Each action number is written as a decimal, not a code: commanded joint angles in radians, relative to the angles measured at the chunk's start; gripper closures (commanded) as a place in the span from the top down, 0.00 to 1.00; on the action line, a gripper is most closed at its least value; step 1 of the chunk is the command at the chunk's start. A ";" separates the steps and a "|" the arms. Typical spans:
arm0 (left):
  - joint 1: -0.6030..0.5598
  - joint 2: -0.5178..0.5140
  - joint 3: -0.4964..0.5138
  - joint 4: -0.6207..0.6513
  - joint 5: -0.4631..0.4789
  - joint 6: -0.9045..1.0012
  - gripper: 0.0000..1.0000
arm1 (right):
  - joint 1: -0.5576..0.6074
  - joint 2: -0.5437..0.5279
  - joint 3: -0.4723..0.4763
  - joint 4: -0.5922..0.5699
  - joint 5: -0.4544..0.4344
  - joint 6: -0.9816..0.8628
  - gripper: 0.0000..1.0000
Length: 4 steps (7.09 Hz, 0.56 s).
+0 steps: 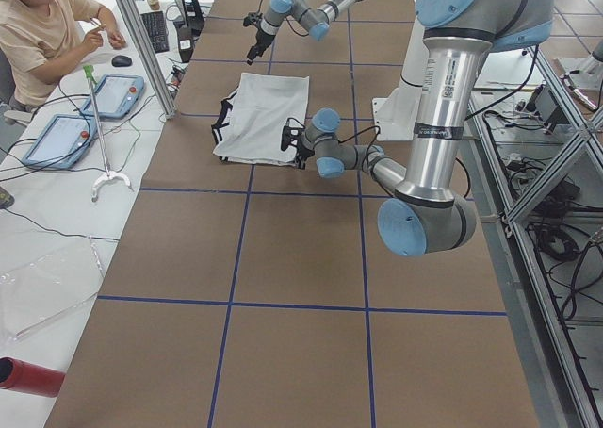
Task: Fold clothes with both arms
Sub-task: 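Grasp the shirt's side edge with the left gripper and lift it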
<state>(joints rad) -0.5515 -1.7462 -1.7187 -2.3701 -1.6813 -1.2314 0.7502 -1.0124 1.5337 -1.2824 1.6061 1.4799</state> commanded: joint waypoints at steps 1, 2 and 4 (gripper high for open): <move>-0.179 0.001 0.054 0.006 -0.035 0.226 0.00 | -0.009 0.001 0.005 0.000 -0.002 0.008 1.00; -0.283 -0.045 0.155 0.000 -0.085 0.338 0.00 | -0.012 0.002 0.009 0.000 -0.003 0.008 1.00; -0.424 -0.314 0.519 -0.001 -0.087 0.484 0.00 | -0.026 0.003 0.025 0.000 -0.005 0.016 1.00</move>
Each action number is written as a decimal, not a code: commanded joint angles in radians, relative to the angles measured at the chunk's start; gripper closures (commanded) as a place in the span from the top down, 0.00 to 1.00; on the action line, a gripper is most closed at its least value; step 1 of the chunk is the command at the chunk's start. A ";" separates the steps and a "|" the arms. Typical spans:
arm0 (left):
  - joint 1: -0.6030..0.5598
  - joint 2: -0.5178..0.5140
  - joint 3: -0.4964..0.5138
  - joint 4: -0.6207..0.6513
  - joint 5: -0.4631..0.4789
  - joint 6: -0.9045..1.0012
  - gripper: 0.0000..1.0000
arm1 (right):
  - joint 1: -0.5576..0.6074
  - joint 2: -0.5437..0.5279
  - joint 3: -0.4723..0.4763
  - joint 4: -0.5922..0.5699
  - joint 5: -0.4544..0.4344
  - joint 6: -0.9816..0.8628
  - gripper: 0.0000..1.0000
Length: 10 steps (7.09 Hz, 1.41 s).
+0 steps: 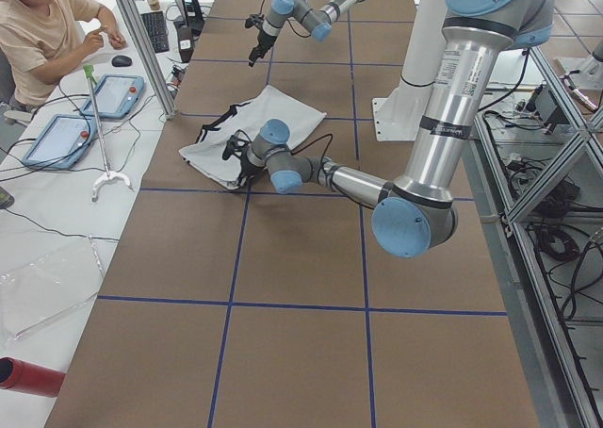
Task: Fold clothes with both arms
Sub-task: 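Grasp the shirt's side edge with the left gripper and lift it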
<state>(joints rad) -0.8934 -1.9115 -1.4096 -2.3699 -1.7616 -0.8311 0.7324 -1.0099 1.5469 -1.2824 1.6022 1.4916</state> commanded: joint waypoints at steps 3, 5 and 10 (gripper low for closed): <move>-0.099 -0.418 0.608 -0.069 0.066 0.098 0.00 | -0.037 0.017 0.025 0.000 -0.002 0.042 1.00; -0.111 -0.405 0.575 -0.080 0.065 0.186 1.00 | -0.065 0.072 0.007 -0.003 -0.011 0.076 1.00; -0.117 -0.299 0.397 -0.081 -0.009 0.182 1.00 | -0.094 0.462 -0.593 0.296 -0.114 0.185 1.00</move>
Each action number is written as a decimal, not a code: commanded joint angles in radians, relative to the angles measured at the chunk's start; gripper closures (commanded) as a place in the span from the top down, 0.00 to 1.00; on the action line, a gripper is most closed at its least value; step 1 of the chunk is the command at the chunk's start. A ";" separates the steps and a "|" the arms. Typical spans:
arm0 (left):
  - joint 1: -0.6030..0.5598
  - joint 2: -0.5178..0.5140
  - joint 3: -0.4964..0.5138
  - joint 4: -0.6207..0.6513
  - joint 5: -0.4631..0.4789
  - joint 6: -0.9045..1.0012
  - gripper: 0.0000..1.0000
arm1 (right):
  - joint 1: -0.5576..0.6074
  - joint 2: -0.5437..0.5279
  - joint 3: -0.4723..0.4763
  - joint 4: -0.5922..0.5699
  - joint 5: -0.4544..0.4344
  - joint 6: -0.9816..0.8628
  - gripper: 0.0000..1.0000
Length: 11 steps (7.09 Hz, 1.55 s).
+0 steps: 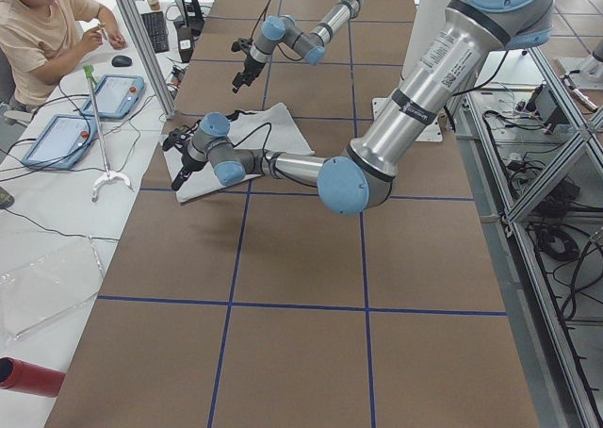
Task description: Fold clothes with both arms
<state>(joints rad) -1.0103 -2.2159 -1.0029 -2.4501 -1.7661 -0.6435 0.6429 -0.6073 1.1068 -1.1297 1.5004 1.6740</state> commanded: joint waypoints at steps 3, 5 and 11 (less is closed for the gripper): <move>-0.001 0.013 -0.014 -0.003 -0.003 -0.022 1.00 | -0.037 0.100 -0.301 0.257 -0.052 -0.002 0.99; -0.001 0.018 -0.016 -0.003 -0.004 -0.024 1.00 | -0.037 0.096 -0.318 0.255 -0.058 -0.040 0.96; -0.001 0.019 -0.016 -0.004 -0.003 -0.024 1.00 | -0.046 0.095 -0.315 0.255 -0.057 -0.039 0.20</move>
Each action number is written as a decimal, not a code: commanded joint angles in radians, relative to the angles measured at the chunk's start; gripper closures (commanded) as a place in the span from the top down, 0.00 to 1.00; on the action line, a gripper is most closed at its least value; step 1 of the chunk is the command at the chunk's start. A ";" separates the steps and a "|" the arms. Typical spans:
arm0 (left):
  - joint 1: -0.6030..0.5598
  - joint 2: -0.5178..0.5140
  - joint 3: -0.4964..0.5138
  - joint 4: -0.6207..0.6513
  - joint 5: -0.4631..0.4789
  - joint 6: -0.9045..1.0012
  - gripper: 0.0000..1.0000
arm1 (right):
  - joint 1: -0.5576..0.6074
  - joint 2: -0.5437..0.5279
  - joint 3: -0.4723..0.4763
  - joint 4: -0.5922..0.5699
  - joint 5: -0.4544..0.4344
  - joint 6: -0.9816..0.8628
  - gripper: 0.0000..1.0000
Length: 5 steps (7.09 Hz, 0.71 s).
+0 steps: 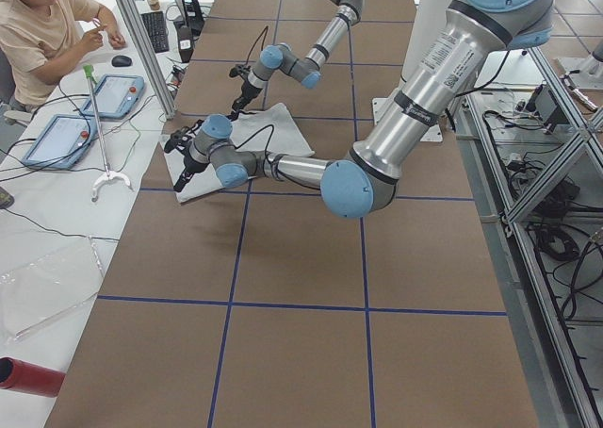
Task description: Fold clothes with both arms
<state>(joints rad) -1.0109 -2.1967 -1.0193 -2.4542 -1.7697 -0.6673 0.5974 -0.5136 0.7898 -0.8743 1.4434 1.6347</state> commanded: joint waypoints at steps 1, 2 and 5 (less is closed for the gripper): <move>0.000 0.000 0.001 0.000 0.000 0.000 1.00 | -0.001 0.003 0.005 -0.003 0.002 -0.001 0.00; 0.000 0.000 -0.005 0.000 0.000 0.000 1.00 | -0.004 0.001 0.015 -0.009 0.002 0.001 0.00; 0.000 0.018 -0.036 0.000 0.000 -0.005 1.00 | -0.060 -0.214 0.448 -0.208 -0.001 0.010 0.00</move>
<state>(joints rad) -1.0109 -2.1845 -1.0457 -2.4544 -1.7702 -0.6692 0.5612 -0.6256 1.0543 -1.0023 1.4443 1.6396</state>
